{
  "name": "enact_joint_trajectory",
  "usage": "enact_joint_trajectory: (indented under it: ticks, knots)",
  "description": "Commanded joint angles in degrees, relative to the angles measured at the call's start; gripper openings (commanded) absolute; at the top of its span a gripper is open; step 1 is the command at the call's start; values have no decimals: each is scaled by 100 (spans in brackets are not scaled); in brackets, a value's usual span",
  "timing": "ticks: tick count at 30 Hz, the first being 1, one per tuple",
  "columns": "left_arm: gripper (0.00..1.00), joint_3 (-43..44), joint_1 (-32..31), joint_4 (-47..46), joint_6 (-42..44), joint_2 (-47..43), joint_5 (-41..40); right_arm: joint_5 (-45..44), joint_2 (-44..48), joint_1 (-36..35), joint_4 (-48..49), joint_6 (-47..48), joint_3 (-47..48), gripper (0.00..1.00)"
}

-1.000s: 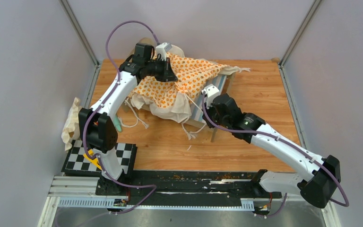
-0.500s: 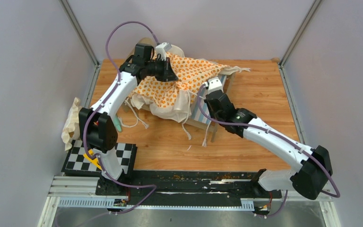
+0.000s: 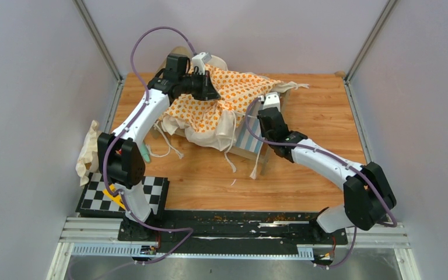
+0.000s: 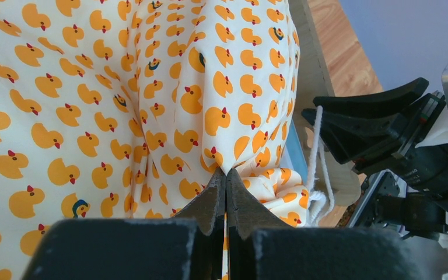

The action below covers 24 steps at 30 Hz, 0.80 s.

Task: Set up the pet bed
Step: Cross the ropes on the bed frame.

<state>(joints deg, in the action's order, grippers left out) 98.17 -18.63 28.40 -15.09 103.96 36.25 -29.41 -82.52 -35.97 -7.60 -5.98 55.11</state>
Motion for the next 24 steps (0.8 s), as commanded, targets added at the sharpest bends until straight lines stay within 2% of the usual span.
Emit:
enact_joint_trajectory:
  ticks: [1, 7, 10, 19, 24]
  knots:
    - [0, -18, 53, -194, -31, -108, 100, -25, -88, 76, 524, 18, 32, 27]
    - [0, -36, 53, -212, -53, -108, 110, -515, 87, 135, 543, 166, 25, 25]
    - [0, -35, 53, -224, -60, -109, 119, -506, 243, 165, 566, 221, 48, 22]
    - [0, -35, 54, -219, -64, -119, 119, -538, 412, 270, 393, 558, 445, 22]
    - [0, -43, 52, -213, -68, -113, 121, -510, 496, 286, 408, 573, 440, 13]
